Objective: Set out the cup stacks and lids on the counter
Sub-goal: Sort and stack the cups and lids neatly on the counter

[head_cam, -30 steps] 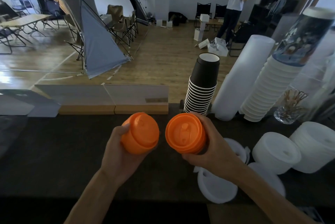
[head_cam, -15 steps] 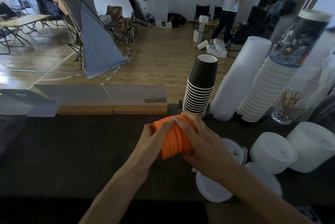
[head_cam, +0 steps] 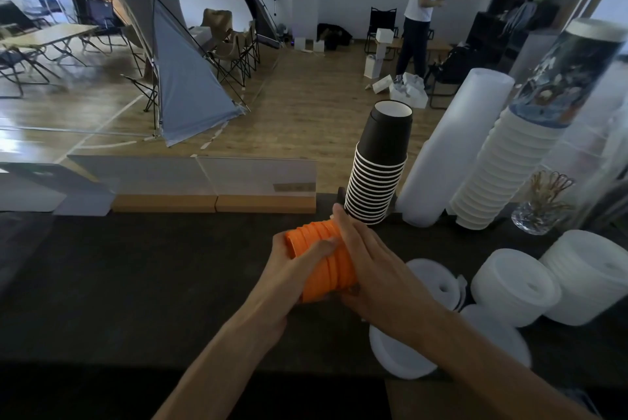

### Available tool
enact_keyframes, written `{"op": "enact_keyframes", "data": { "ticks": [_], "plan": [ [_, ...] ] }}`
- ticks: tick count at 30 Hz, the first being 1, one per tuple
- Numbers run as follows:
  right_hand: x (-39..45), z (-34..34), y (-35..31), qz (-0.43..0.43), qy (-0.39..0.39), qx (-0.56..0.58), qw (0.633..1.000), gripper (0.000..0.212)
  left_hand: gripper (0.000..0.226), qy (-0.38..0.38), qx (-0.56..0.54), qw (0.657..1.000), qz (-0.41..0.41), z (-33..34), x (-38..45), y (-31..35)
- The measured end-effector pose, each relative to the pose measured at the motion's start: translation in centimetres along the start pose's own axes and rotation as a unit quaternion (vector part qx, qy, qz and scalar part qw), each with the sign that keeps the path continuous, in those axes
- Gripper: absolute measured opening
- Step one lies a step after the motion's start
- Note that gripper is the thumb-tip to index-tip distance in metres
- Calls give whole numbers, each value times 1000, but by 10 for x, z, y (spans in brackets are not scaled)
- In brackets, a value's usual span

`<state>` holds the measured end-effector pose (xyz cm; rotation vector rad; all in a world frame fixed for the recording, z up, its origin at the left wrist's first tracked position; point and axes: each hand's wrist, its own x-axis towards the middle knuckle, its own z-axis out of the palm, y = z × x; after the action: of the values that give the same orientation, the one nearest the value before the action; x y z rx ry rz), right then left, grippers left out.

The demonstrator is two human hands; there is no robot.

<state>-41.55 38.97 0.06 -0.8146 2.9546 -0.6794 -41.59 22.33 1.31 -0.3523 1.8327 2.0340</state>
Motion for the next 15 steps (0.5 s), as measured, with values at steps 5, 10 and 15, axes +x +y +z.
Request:
{"op": "enact_keyframes", "data": {
  "ticks": [5, 10, 15],
  "plan": [
    [2, -5, 15, -5, 27, 73, 997, 114, 71, -44, -43, 998, -19, -16, -5, 2],
    [6, -11, 24, -14, -5, 161, 987, 104, 73, -84, -121, 987, -62, -20, -4, 10],
    [-5, -12, 25, 44, 80, 265, 960, 95, 81, -101, -170, 979, -50, -39, -6, 10]
  ]
}}
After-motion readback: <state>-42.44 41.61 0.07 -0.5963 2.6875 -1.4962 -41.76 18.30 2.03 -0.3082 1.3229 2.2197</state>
